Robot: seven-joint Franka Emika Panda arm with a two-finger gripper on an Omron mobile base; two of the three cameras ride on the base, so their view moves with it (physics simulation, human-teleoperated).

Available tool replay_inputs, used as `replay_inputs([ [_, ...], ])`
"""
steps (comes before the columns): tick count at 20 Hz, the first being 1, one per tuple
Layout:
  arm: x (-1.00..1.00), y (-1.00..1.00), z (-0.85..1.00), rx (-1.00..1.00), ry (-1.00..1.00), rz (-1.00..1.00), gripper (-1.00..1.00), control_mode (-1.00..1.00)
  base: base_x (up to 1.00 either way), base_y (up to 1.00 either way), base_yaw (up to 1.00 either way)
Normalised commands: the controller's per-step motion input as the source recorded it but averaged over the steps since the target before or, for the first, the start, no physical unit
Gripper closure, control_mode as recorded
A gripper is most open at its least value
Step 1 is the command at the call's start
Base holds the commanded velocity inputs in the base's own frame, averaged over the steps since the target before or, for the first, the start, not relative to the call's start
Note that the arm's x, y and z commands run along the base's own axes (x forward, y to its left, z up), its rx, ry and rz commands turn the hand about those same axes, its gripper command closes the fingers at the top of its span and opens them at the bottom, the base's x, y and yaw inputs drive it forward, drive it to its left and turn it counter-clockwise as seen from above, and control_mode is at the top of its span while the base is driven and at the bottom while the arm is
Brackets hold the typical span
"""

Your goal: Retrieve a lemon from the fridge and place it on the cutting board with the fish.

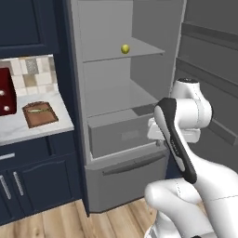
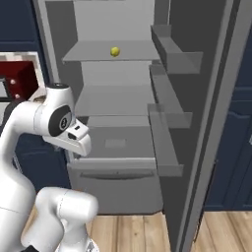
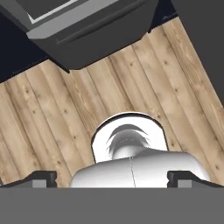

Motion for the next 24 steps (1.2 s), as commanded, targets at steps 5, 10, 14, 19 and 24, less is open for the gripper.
replay_inputs([
  [5,0.00,0.00,0.00,0.00,0.00,0.00,-1.00,1.00,0.85,-0.11,0.06],
  [10,0.00,0.00,0.00,0.00,0.00,0.00,-1.00,1.00,0.81,-0.22,0.10],
  [14,0.00,0.00,0.00,0.00,0.00,0.00,-1.00,1.00,0.62,-0.44,0.08],
  [19,0.00,0.00,0.00,0.00,0.00,0.00,-1.00,1.00,0.50,-0.24,0.02],
  [24,0.00,0.00,0.00,0.00,0.00,0.00,-1.00,1.00,0.71,0.00,0.00],
])
